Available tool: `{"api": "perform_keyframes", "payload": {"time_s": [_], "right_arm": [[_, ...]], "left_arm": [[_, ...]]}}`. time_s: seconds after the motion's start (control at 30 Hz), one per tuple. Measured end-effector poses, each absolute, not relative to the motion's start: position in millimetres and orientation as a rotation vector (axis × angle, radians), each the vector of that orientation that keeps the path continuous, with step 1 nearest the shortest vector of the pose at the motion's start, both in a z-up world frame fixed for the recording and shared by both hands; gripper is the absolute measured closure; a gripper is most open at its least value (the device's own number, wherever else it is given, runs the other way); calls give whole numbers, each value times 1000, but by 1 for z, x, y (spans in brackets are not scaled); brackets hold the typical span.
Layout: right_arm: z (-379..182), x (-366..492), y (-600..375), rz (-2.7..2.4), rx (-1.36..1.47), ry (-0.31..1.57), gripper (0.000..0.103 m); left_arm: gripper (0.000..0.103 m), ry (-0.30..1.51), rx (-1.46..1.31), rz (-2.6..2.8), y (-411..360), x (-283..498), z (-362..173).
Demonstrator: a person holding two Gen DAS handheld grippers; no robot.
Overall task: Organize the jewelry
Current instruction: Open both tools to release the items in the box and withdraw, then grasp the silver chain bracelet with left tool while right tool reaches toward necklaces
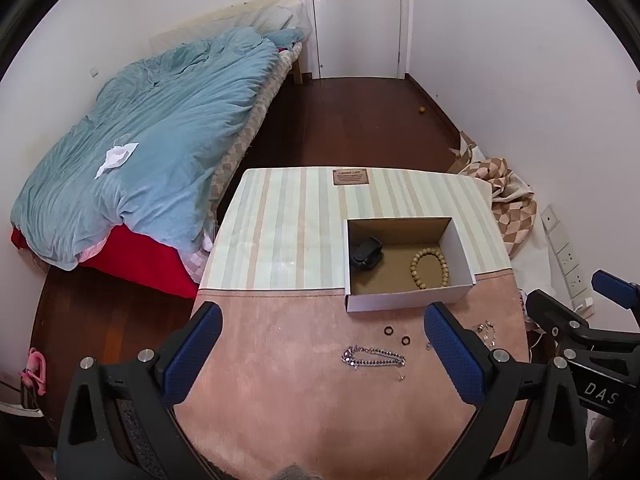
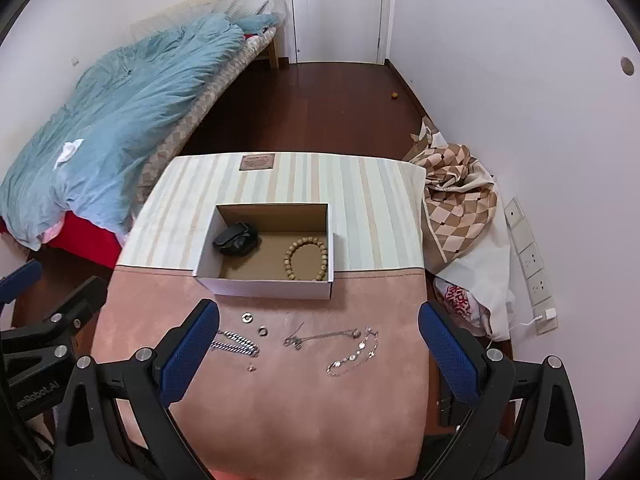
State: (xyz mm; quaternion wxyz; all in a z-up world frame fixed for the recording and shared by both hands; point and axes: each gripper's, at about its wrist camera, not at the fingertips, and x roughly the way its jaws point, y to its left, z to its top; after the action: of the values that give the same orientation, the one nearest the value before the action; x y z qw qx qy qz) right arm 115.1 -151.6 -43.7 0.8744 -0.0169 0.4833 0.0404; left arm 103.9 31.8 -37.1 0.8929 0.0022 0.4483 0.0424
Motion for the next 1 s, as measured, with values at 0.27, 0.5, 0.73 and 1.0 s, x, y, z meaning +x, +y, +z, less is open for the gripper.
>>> {"api": "perform_keyframes", "payload": {"time_s": [0.27, 0.5, 0.73, 1.0], "right_arm": [[-48, 95, -161, 81, 57, 1003, 2], [-111, 93, -197, 19, 193, 1111, 2], [-197, 92, -241, -46, 344, 1226, 31], [-240, 116, -260, -84, 406, 1228, 48]], "left_arm": [[0, 934, -24, 154, 42, 90, -49], [0, 1051, -40, 188, 51, 100, -112], [0, 1165, 19, 227, 50, 107, -177], [0, 1237, 46, 262, 48, 122, -215]]}}
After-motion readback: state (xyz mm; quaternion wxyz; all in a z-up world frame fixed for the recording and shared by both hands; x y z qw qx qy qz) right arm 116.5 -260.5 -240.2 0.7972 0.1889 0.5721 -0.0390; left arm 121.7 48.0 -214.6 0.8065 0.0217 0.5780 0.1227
